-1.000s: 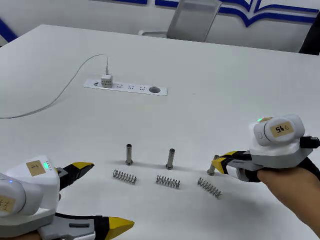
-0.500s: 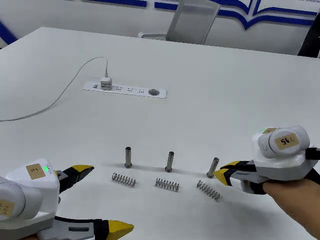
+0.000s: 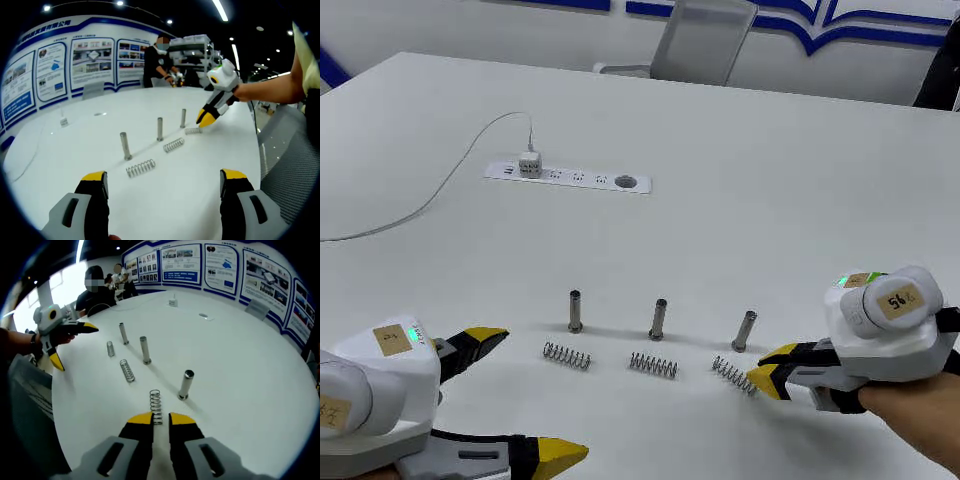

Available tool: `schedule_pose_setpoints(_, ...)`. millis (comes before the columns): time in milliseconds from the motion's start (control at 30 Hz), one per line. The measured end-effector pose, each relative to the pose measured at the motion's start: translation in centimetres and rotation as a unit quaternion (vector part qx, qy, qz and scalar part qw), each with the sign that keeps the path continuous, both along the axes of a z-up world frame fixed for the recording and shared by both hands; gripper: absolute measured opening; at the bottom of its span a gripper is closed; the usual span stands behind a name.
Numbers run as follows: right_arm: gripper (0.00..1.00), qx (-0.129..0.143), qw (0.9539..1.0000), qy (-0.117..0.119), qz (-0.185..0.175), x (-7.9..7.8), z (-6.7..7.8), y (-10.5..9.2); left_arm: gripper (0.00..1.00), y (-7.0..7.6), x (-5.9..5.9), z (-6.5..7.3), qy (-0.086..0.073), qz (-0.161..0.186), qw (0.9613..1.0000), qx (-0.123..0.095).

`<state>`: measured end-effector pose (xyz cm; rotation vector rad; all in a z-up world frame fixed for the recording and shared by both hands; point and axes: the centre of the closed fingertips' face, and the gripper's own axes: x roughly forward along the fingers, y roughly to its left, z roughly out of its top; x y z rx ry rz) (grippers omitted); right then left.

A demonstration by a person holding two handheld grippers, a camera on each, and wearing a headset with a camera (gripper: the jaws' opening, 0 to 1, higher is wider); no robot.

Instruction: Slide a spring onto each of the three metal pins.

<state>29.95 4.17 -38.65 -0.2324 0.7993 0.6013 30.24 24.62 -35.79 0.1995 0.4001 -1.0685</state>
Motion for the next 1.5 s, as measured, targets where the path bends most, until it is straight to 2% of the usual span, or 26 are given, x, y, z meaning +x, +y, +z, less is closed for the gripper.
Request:
schedule_pose_setpoints(233, 0.13, -0.014, 0.9996, 0.011, 0.02, -0.5, -0.7, 0.4, 0.94, 0.0, 0.0, -0.1, 0.0, 0.0, 1.0, 0.001)
schedule_pose_setpoints(733, 0.13, -0.037, 0.9984, 0.025, 0.036, -0.3, -1.9, 0.3, 0.94, -0.1, -0.2, -0.2, 0.002, -0.002, 1.0, 0.002)
schedule_pose_setpoints(1133, 0.12, -0.038, 0.9981, 0.032, 0.036, -0.5, -1.8, 0.3, 0.94, -0.7, -0.6, 0.1, 0.0, -0.012, 0.9999, 0.0)
schedule_pose_setpoints(1500, 0.11, -0.028, 0.998, 0.033, 0.047, -1.5, -1.0, 1.0, 0.89, -2.5, -1.5, -0.3, 0.004, -0.049, 0.9988, 0.007)
